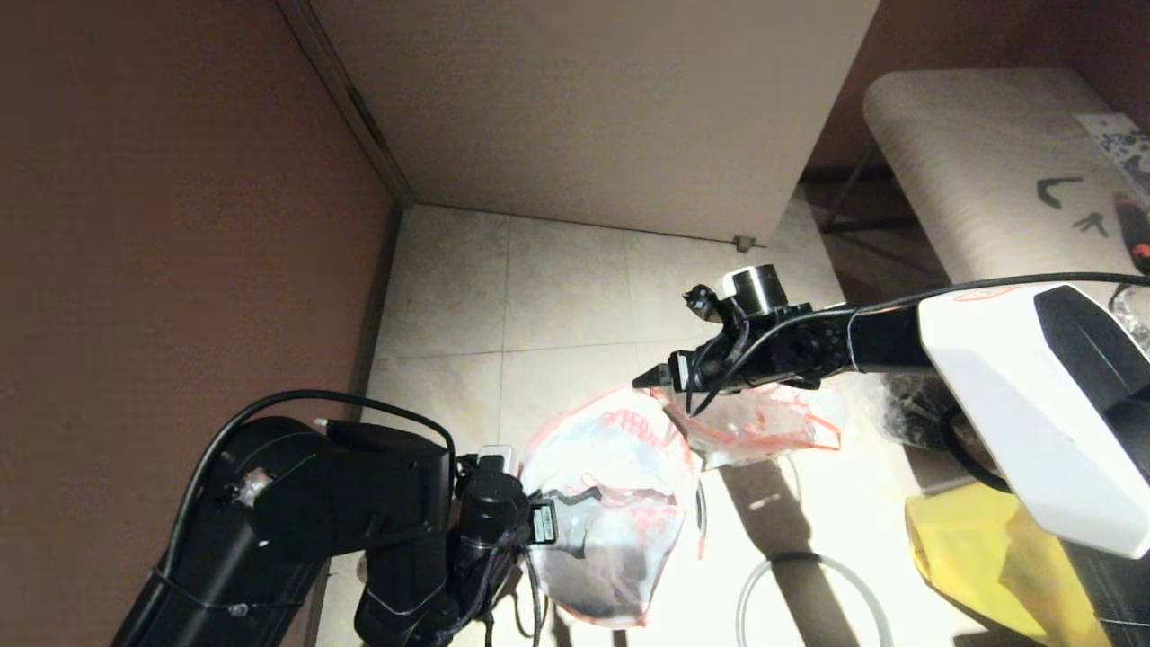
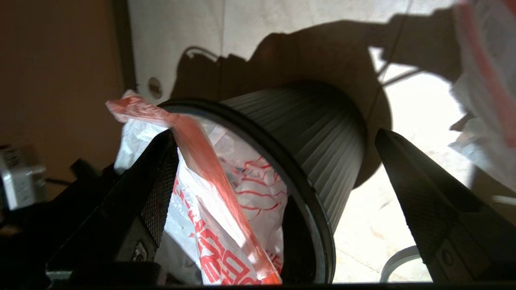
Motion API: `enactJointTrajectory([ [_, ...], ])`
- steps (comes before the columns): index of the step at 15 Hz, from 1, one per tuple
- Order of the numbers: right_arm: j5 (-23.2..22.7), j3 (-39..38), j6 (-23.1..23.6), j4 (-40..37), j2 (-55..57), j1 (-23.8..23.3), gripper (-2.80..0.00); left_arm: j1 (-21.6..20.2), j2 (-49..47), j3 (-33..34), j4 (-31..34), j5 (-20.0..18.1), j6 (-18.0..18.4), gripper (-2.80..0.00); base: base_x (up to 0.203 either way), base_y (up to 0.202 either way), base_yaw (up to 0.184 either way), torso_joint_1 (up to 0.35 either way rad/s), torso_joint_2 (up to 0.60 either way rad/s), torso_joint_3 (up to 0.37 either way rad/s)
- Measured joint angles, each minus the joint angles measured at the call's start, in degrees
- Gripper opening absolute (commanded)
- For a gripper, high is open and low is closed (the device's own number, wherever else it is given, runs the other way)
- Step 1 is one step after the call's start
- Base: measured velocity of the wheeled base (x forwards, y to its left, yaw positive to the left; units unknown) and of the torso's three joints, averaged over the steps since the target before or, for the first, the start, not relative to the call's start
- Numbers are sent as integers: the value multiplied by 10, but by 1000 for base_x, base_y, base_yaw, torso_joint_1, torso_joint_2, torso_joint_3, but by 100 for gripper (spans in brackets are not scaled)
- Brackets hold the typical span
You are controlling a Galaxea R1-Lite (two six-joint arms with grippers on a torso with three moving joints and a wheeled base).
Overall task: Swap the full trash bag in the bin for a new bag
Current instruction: Put the new garbage bag on the trash can
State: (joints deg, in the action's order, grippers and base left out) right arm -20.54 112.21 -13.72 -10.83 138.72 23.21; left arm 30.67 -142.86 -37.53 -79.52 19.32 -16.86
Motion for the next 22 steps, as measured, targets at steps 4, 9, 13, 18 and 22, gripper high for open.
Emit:
enactJointTrajectory([
  [4, -99, 4, -1, -17, -7, -17, 0, 1, -3, 1, 1, 0, 7, -280, 0, 0, 0, 0, 0, 0],
  [9, -190, 13, -65, 26, -4, -44, 0, 3, -5, 0, 1, 0, 7, -280, 0, 0, 0, 0, 0, 0],
  [13, -70, 2, -31, -4, -17, -27, -280, 0, -5, -1, -1, 0, 6, -280, 0, 0, 0, 0, 0, 0],
  [18, 137, -48, 12, -15, -73, 33, -280, -45, -1, -49, 1, 33, -41, -280, 0, 0, 0, 0, 0, 0],
  [22, 220, -107, 44, -21, -118, 64, -280, -54, 2, -59, 1, 44, -44, -280, 0, 0, 0, 0, 0, 0],
])
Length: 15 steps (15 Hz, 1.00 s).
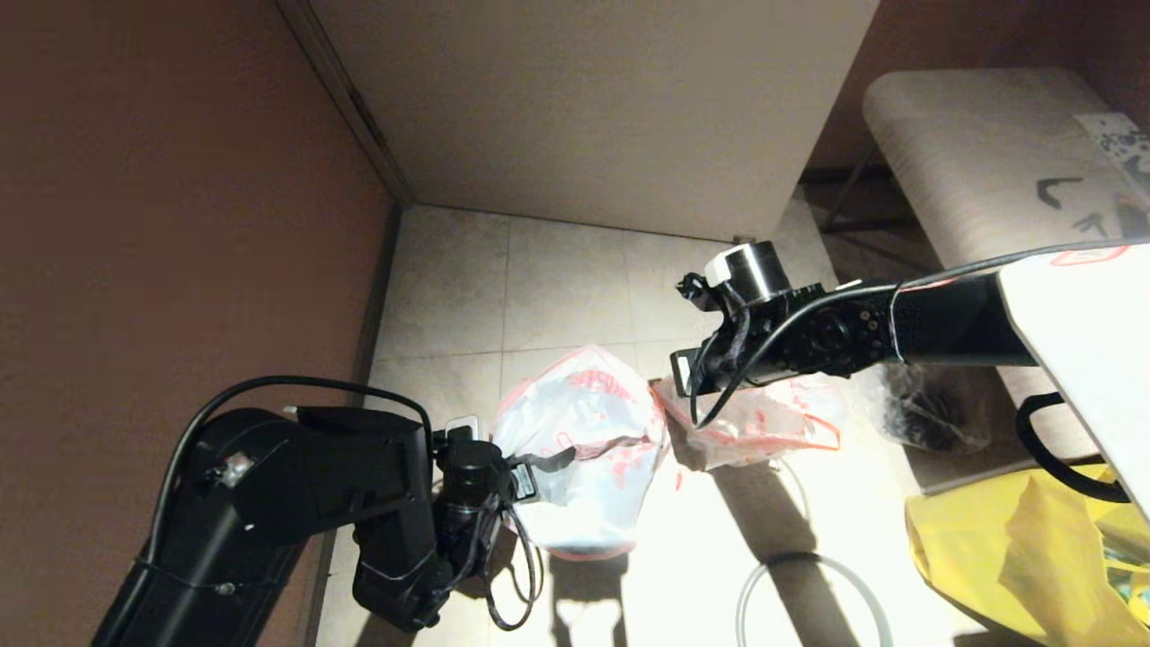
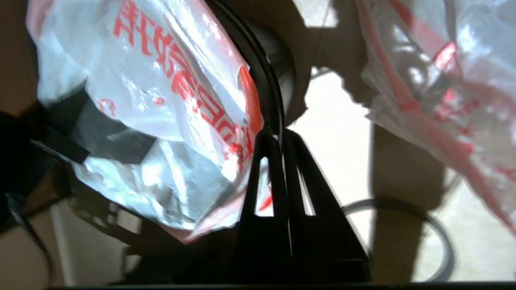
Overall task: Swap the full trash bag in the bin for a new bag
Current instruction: Put the new garbage bag on the trash can
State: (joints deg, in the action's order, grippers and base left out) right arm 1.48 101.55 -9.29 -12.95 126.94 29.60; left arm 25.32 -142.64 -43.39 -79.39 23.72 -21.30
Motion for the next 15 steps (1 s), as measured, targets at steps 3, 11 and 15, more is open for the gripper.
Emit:
enactJointTrajectory([
  [3, 47, -13, 3, -1, -5, 27, -280, -5, 2, -5, 1, 2, -1, -280, 0, 0, 0, 0, 0, 0],
  [11, 85, -16, 20, 7, 18, 68, 0, -53, 9, -70, 72, 33, -44, -280, 0, 0, 0, 0, 0, 0],
  [15, 123, -9, 23, 37, 49, 82, 0, -65, 11, -82, 82, 33, -45, -280, 0, 0, 0, 0, 0, 0],
])
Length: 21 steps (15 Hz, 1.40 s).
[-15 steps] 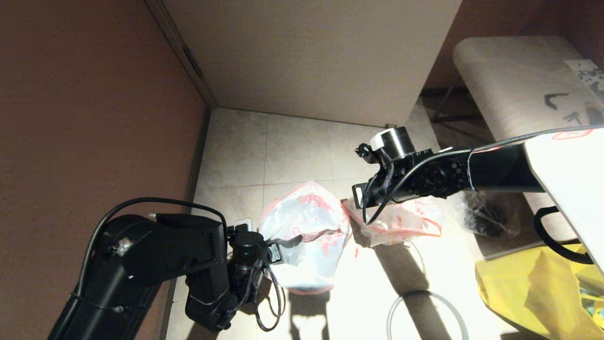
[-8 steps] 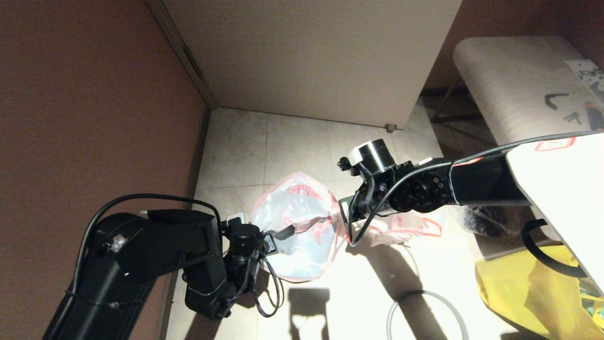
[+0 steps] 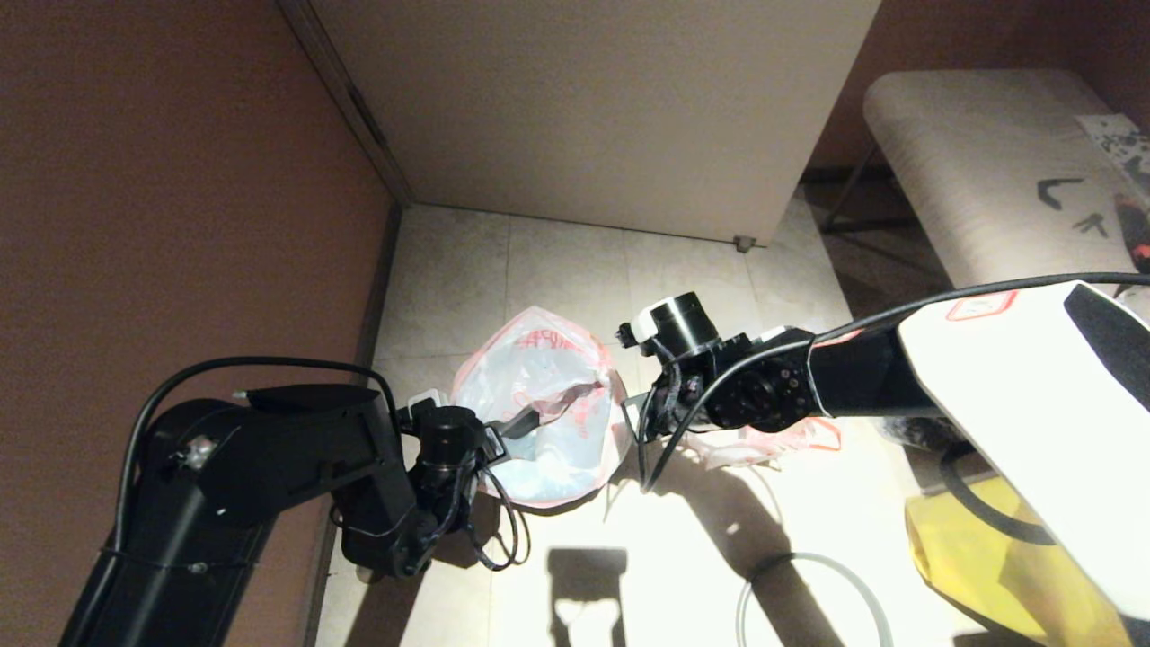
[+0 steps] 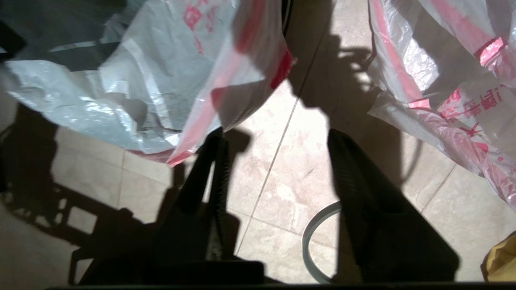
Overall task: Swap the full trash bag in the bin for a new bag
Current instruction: Put the new garbage bag on the trash can
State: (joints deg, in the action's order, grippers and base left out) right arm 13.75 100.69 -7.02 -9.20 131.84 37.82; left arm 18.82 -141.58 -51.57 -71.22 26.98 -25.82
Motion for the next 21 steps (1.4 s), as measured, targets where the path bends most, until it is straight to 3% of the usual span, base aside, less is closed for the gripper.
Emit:
enactJointTrajectory([
  [2, 27, 3, 1, 12, 20, 12, 0, 0, 0, -2, 0, 1, 1, -280, 0, 0, 0, 0, 0, 0],
  [9, 38, 36, 8, 66, 80, 29, 0, 0, 0, -2, 1, 1, 0, -280, 0, 0, 0, 0, 0, 0],
  [10, 45, 55, 8, 65, 94, 28, -259, 0, 0, -2, 0, 1, 0, -280, 0, 0, 0, 0, 0, 0],
  [11, 56, 75, 8, 63, 108, 27, -280, 0, 0, -1, 0, 1, 0, -280, 0, 0, 0, 0, 0, 0],
  [14, 87, 96, 5, 50, 133, 25, -280, 0, 0, -1, 0, 1, 0, -280, 0, 0, 0, 0, 0, 0],
  [21, 89, 45, -11, 56, 114, 29, -280, 0, 0, -1, 1, 1, 1, -280, 0, 0, 0, 0, 0, 0],
])
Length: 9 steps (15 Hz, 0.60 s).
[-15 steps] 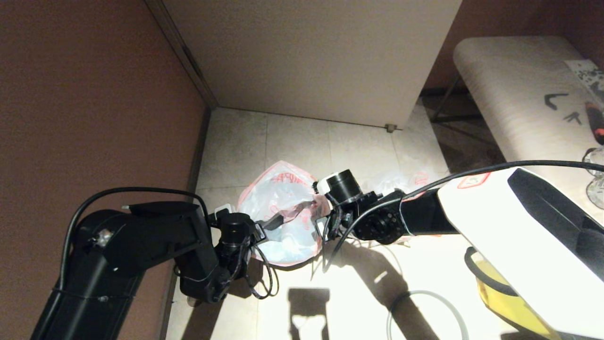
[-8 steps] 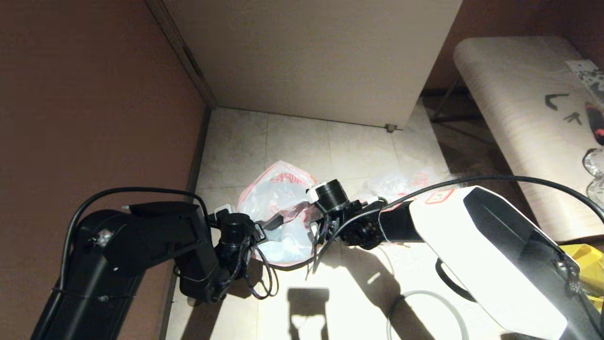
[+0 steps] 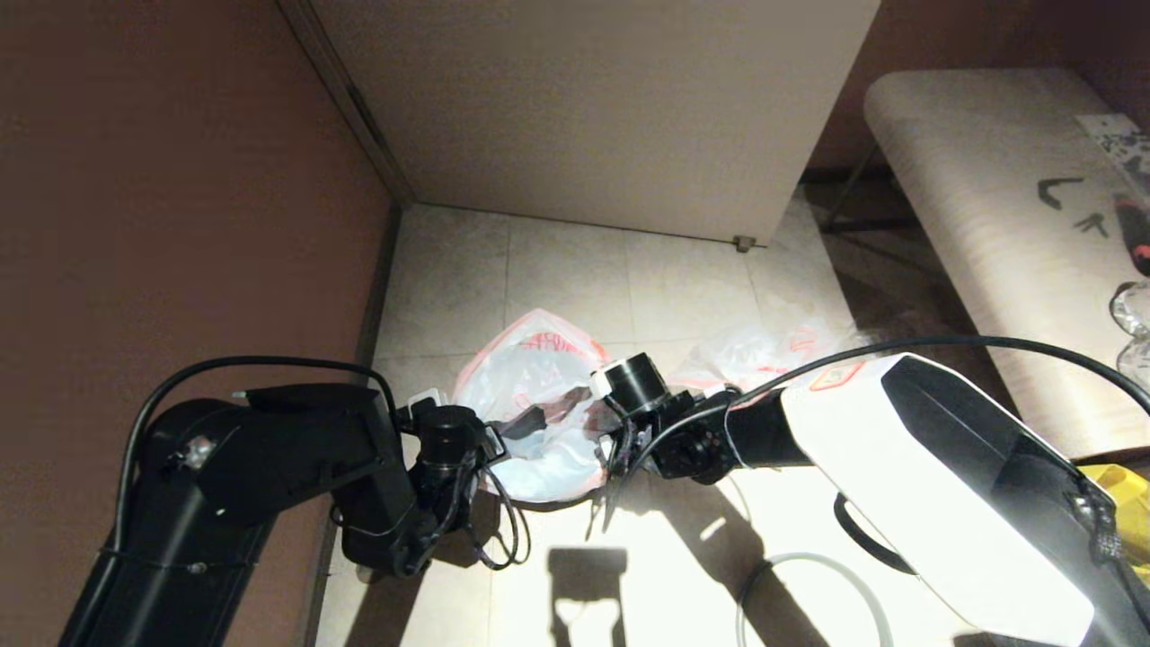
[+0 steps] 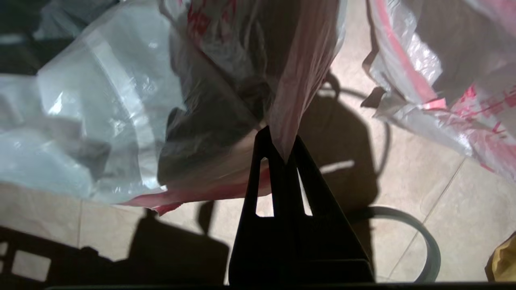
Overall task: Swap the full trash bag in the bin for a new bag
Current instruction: Put the new garbage bag on the trash can
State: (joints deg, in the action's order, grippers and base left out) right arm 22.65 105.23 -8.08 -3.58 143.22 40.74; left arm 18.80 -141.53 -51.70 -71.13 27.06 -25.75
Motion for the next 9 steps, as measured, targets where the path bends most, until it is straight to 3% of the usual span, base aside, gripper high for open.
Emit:
enactJointTrajectory([
  [5, -1, -73, -18, 48, -16, -4, -280, 0, -1, 0, 1, 0, 0, -280, 0, 0, 0, 0, 0, 0],
  [9, -5, -49, 2, 72, 24, -18, -280, 2, 1, 4, 7, 0, 1, -280, 0, 0, 0, 0, 0, 0],
])
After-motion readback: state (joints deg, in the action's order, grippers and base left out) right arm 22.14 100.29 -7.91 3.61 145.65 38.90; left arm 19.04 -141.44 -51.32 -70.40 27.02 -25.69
